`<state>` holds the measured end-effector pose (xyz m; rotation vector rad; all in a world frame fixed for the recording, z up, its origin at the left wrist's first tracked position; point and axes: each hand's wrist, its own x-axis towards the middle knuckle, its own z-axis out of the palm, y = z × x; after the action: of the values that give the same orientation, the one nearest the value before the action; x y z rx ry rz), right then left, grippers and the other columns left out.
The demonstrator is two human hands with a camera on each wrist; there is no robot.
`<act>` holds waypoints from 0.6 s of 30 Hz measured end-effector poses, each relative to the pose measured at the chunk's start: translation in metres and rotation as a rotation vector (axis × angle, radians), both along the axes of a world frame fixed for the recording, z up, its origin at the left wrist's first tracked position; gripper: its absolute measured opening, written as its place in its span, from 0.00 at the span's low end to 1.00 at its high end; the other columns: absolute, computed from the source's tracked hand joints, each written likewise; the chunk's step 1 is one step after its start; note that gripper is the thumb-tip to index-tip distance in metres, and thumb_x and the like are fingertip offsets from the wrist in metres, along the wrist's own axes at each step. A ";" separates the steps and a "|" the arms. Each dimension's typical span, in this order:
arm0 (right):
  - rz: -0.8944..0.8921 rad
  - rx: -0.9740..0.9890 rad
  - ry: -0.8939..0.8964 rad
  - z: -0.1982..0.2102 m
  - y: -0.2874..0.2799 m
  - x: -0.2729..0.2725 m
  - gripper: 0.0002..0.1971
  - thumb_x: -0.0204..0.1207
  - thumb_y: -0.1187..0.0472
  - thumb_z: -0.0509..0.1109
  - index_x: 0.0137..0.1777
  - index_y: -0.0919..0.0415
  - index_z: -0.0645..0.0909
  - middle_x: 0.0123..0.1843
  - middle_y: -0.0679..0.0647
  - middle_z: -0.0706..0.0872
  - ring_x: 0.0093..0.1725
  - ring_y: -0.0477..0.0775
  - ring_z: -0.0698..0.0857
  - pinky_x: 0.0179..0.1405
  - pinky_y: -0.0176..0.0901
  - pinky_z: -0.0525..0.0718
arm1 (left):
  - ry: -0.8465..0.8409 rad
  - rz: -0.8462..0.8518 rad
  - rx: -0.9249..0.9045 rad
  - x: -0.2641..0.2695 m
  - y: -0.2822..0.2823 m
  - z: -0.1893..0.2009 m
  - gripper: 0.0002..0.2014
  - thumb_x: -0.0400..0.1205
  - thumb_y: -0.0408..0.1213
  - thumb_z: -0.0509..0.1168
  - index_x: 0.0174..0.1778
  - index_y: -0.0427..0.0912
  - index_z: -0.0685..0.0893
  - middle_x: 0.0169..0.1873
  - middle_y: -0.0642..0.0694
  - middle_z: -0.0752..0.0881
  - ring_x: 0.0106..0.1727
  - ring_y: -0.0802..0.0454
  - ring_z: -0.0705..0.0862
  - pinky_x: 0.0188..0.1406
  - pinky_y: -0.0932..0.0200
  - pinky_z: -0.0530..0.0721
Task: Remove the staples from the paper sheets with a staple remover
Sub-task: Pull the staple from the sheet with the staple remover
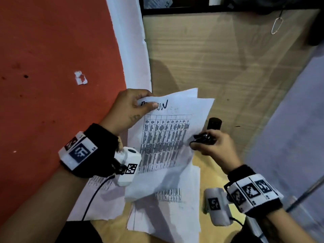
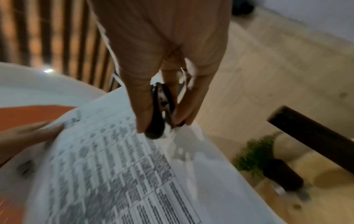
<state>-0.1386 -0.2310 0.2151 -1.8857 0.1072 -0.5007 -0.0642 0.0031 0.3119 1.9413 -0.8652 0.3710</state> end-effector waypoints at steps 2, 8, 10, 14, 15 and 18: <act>0.086 0.196 0.081 -0.009 -0.009 0.007 0.18 0.55 0.65 0.86 0.46 0.62 0.87 0.66 0.62 0.77 0.46 0.48 0.86 0.32 0.37 0.83 | 0.021 -0.030 0.014 0.003 0.004 0.004 0.06 0.77 0.37 0.71 0.41 0.36 0.87 0.37 0.36 0.89 0.35 0.56 0.82 0.33 0.63 0.76; 0.474 0.449 0.153 0.000 -0.010 0.022 0.37 0.35 0.50 0.89 0.50 0.58 0.86 0.52 0.57 0.89 0.44 0.47 0.87 0.37 0.30 0.83 | 0.178 -0.169 0.033 0.009 0.020 0.015 0.06 0.73 0.38 0.74 0.39 0.39 0.87 0.32 0.52 0.89 0.34 0.63 0.84 0.35 0.71 0.80; 0.576 0.428 0.180 0.004 -0.009 0.023 0.39 0.36 0.49 0.89 0.51 0.59 0.85 0.48 0.56 0.90 0.41 0.46 0.87 0.32 0.29 0.81 | 0.224 -0.226 0.066 0.010 0.025 0.019 0.05 0.73 0.37 0.69 0.39 0.40 0.86 0.32 0.55 0.89 0.35 0.65 0.85 0.36 0.73 0.80; 0.607 0.435 0.148 0.006 -0.004 0.025 0.36 0.37 0.53 0.90 0.50 0.61 0.86 0.47 0.58 0.90 0.40 0.49 0.89 0.33 0.31 0.83 | 0.257 -0.196 0.018 0.022 0.037 0.018 0.09 0.68 0.40 0.75 0.43 0.46 0.87 0.36 0.58 0.90 0.39 0.67 0.85 0.42 0.75 0.80; 0.586 0.440 0.130 0.006 -0.004 0.025 0.35 0.37 0.52 0.90 0.49 0.60 0.87 0.48 0.58 0.90 0.40 0.50 0.89 0.35 0.32 0.83 | 0.263 -0.148 -0.026 0.029 0.041 0.014 0.15 0.64 0.43 0.78 0.46 0.50 0.86 0.38 0.58 0.90 0.41 0.68 0.85 0.43 0.75 0.81; 0.501 0.472 0.094 0.007 -0.007 0.027 0.35 0.35 0.49 0.90 0.47 0.59 0.89 0.48 0.57 0.91 0.43 0.50 0.88 0.39 0.33 0.83 | 0.458 -0.114 -0.328 0.041 0.051 -0.015 0.34 0.49 0.51 0.82 0.48 0.48 0.78 0.32 0.57 0.90 0.33 0.66 0.86 0.29 0.71 0.83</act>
<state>-0.1115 -0.2380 0.2218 -1.4003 -0.1713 -0.0328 -0.0233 0.0542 0.2972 1.5741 -0.5688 -0.0070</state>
